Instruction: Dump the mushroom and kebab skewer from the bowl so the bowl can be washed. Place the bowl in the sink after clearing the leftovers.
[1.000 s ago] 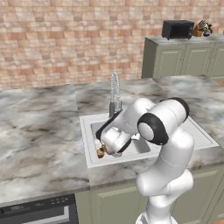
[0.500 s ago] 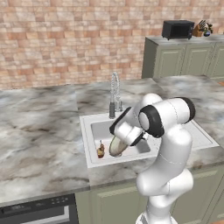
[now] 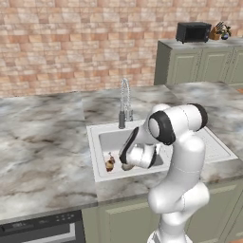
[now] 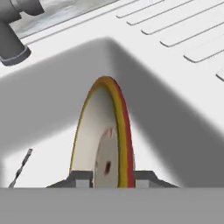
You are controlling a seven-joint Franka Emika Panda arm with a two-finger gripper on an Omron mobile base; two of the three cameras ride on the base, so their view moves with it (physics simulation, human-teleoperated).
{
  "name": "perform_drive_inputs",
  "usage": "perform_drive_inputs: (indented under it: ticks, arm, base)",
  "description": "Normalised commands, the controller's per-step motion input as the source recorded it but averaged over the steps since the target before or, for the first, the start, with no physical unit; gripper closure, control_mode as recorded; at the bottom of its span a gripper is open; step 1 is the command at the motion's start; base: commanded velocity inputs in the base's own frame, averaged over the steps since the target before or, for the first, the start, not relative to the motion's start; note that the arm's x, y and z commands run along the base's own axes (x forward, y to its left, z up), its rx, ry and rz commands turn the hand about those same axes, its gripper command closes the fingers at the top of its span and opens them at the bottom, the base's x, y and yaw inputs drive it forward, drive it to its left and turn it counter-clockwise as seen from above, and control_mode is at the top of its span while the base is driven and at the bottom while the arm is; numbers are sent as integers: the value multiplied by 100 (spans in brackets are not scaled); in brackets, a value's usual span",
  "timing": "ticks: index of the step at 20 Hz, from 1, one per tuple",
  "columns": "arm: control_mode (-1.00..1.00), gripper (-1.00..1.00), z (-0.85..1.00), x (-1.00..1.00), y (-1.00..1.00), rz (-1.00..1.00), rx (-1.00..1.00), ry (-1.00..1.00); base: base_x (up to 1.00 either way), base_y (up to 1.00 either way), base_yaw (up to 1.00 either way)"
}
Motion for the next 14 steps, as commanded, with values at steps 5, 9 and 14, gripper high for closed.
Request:
perform_drive_inputs:
  ticks: [5, 9, 14]
  arm:
    - [-100, -100, 55, -47, -12, -1, 0, -8]
    - [-100, -100, 100, -90, -23, -1, 3, -24]
    - [-100, -100, 100, -98, -17, 0, 6, -37]
  base:
    - [0, 0, 0]
    - [0, 0, 0]
    - [0, 0, 0]
